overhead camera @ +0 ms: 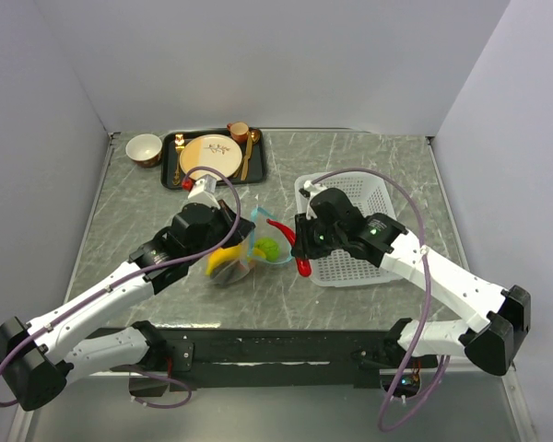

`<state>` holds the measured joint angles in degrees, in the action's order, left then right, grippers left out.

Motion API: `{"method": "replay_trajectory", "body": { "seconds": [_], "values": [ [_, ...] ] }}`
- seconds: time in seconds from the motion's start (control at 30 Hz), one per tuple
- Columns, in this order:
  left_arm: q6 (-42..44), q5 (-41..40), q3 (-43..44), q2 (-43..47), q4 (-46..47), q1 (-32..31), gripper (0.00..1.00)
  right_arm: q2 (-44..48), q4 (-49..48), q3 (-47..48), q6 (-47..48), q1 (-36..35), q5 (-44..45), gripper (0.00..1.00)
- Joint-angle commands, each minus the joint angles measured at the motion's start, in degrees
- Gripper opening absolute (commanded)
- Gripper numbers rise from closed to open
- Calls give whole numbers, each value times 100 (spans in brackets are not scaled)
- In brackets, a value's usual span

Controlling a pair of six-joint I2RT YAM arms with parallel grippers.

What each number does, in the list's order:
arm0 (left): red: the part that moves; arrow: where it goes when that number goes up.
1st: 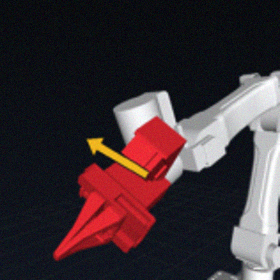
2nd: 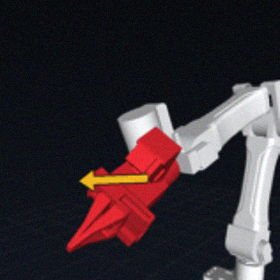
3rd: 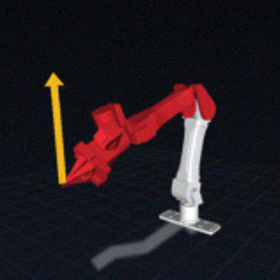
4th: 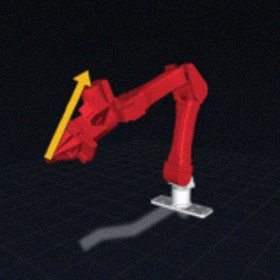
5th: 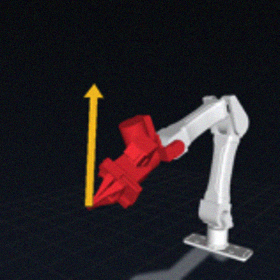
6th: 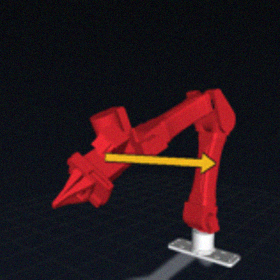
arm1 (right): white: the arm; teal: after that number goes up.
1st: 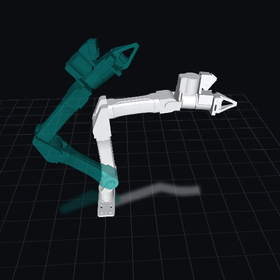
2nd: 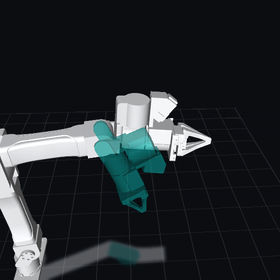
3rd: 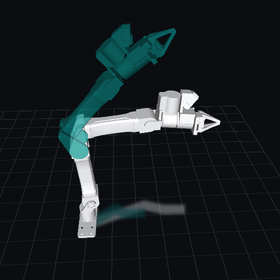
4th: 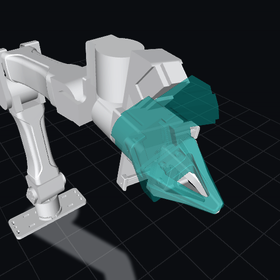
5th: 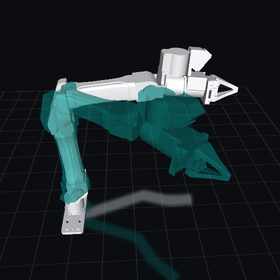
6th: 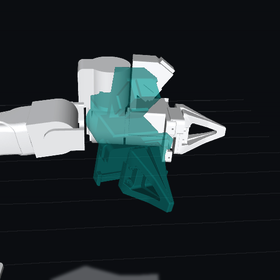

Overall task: Place the food in the zip-top bag and seal the zipper
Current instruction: Place the fake vegetable in the zipper food storage bag.

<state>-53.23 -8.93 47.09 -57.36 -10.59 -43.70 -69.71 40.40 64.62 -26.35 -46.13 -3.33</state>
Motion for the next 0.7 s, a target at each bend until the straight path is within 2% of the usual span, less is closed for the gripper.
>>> {"method": "replay_trajectory", "body": {
  "seconds": [0.0,0.17,0.67],
  "values": [
    [50,-30,266,102,241,-7,1,-7,292,51,350,-72,-308,26],
    [67,75,222,103,312,-7,1,-464,416,209,560,-177,-546,26],
    [480,998,125,24,356,-7,1,-1589,187,1386,921,-230,-247,27]
  ]
}}
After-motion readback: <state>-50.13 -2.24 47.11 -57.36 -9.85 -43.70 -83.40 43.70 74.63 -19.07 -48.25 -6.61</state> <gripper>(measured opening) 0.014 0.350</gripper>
